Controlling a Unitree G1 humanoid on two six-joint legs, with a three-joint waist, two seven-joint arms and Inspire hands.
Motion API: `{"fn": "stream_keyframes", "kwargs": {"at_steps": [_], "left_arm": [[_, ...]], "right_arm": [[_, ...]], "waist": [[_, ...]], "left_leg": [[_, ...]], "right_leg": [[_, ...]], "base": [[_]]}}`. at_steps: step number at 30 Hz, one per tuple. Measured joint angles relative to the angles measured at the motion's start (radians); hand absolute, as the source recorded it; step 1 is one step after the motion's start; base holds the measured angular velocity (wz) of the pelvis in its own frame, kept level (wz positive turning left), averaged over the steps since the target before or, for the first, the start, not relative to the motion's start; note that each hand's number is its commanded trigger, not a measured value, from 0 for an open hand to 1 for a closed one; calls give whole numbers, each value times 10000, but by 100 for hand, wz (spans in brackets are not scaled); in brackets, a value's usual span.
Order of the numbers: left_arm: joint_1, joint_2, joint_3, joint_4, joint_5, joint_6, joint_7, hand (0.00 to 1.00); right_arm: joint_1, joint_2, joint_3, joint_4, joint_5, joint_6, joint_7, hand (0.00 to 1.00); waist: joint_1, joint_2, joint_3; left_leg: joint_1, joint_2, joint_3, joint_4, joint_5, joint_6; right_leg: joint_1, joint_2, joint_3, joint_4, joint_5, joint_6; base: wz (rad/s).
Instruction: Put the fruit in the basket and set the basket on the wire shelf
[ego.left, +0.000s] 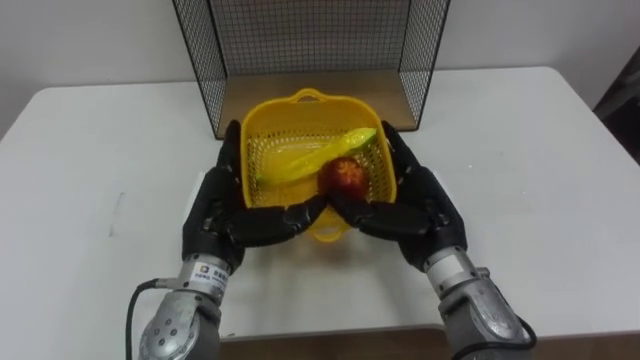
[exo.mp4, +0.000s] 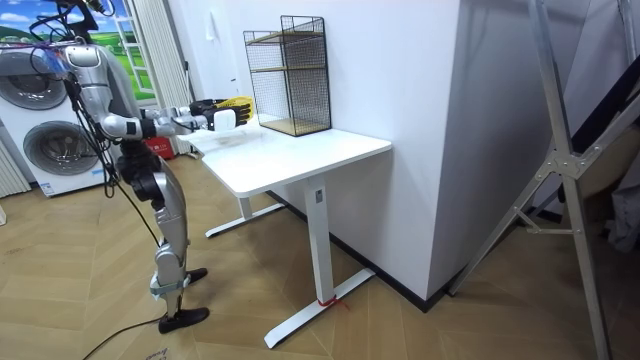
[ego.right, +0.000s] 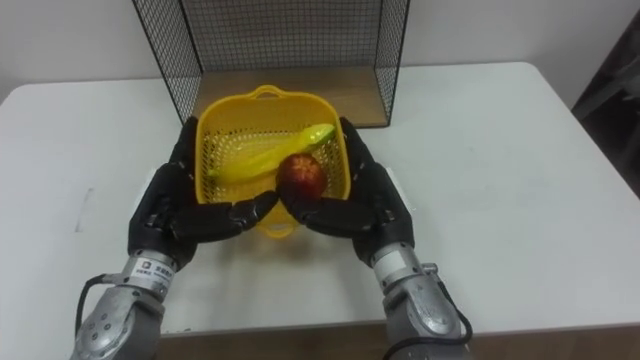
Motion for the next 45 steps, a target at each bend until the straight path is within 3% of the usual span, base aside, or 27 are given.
{"fn": "stream_keyframes", "kwargs": {"at_steps": [4,7,9,11,14,17,19,20,21,22,23,24,26,29,31,32,34,36,40,45], "left_arm": [[2,3,5,-48,-27,-14,0,0],[5,-3,13,-61,-21,-106,0,0],[22,1,33,-62,-20,-168,3,0],[44,45,20,-62,-60,-176,6,0],[254,74,60,-60,-138,-177,16,0],[258,53,144,-62,-98,-178,19,0],[258,23,184,-65,-7,-180,19,0],[255,56,206,-79,-9,-181,20,0],[195,9,168,-122,-17,-182,20,0],[130,-13,170,-148,-22,-183,20,0],[116,-13,184,-147,-24,-186,21,0],[115,16,205,-146,-23,-222,30,0],[45,104,210,-148,-18,-337,56,0],[49,61,177,-150,-13,-343,58,0],[50,47,154,-151,-28,-343,59,0],[39,49,44,-152,-33,-343,59,0],[36,21,-9,-157,-42,-344,61,0],[33,46,24,-164,1,-346,74,0],[-5,103,96,-183,-4,-369,132,0],[-92,79,173,-200,-9,-370,269,0]], "right_arm": [[4,1,28,0,-7,-84,0,0],[4,11,63,-1,-8,-187,1,0],[8,12,86,-6,31,-218,15,0],[56,-6,116,16,63,-223,14,0],[218,-63,253,59,39,-291,25,0],[204,-6,329,112,39,-306,39,0],[191,-12,325,111,14,-323,43,0],[186,-20,327,112,100,-353,55,0],[165,-70,324,112,292,-424,54,0],[115,-91,331,113,503,-426,54,0],[111,-66,355,139,613,-426,53,0],[90,-95,492,142,707,-431,54,0],[73,-133,566,94,751,-501,54,0],[73,-142,552,45,754,-551,-18,0],[74,-204,548,46,800,-640,-38,0],[61,-268,549,36,790,-698,-114,0],[13,-352,555,34,785,-727,-131,0],[7,-298,563,33,646,-726,-136,0],[-28,-224,555,-37,497,-726,-136,0],[-111,-47,528,-34,405,-724,-212,0]], "waist": [[17,-20,-7],[214,-89,-6],[310,-151,-9],[324,-159,-3],[361,-91,0],[228,-54,-35],[219,-85,-53],[213,-172,-14],[210,-178,-12],[224,-184,-4],[260,-240,11],[338,-308,-38],[314,-493,-13],[260,-533,-26],[203,-503,-26],[137,-493,-34],[169,-486,-22],[155,-416,2],[297,-292,53],[241,-253,68]], "left_leg": [[-69,49,10,140,-25,-27],[-248,327,134,681,-268,-140],[-712,691,142,1844,-818,-293],[-1195,962,21,2976,-1084,-416],[-1692,1407,-91,4544,-1045,-394],[-1748,1444,-287,4526,-870,-552],[-1788,1363,-289,4202,-707,-594],[-1826,1290,-315,3878,-700,-595],[-1941,1023,-430,3256,-691,-640],[-2113,694,-395,2544,-409,-540],[-2139,616,-375,2445,-305,-365],[-1997,498,-356,2269,-234,-375],[-1903,324,-319,2250,-242,-352],[-2010,172,-272,2666,-521,-87],[-2012,-54,-218,2854,-825,99],[-1968,-250,-185,2920,-1032,247],[-1909,-483,-19,3079,-1199,499],[-1834,-731,11,3290,-1432,762],[-1749,-747,-36,3263,-1510,970],[-1882,-740,-75,2979,-1390,1182]], "right_leg": [[-35,32,0,34,-1,-2],[-319,182,-23,569,-143,-109],[-586,375,-103,1224,-642,-316],[-841,516,-97,1846,-1064,-457],[-859,823,65,2315,-1371,-722],[-911,831,104,2495,-1416,-893],[-1044,788,223,2564,-1385,-963],[-1151,747,262,2582,-1361,-1011],[-1339,664,252,2632,-1358,-1015],[-1483,595,267,2666,-1347,-991],[-1516,552,344,2691,-1354,-977],[-1543,481,472,2707,-1384,-922],[-1671,321,473,2788,-1442,-825],[-1592,106,463,2984,-1574,-630],[-1593,-185,456,3381,-1829,-427],[-1696,-461,447,3908,-1995,-233],[-2238,-867,480,5196,-1969,-117],[-2505,-1212,489,6031,-1744,187],[-2420,-1135,492,5600,-1419,306],[-1761,-909,365,3680,-1320,394]], "base": [[-1],[-18],[-16],[-5],[-16],[-5],[-6],[5],[7],[0],[-22],[-20],[-8],[0],[5],[8],[3],[7],[-2],[-1]]}}
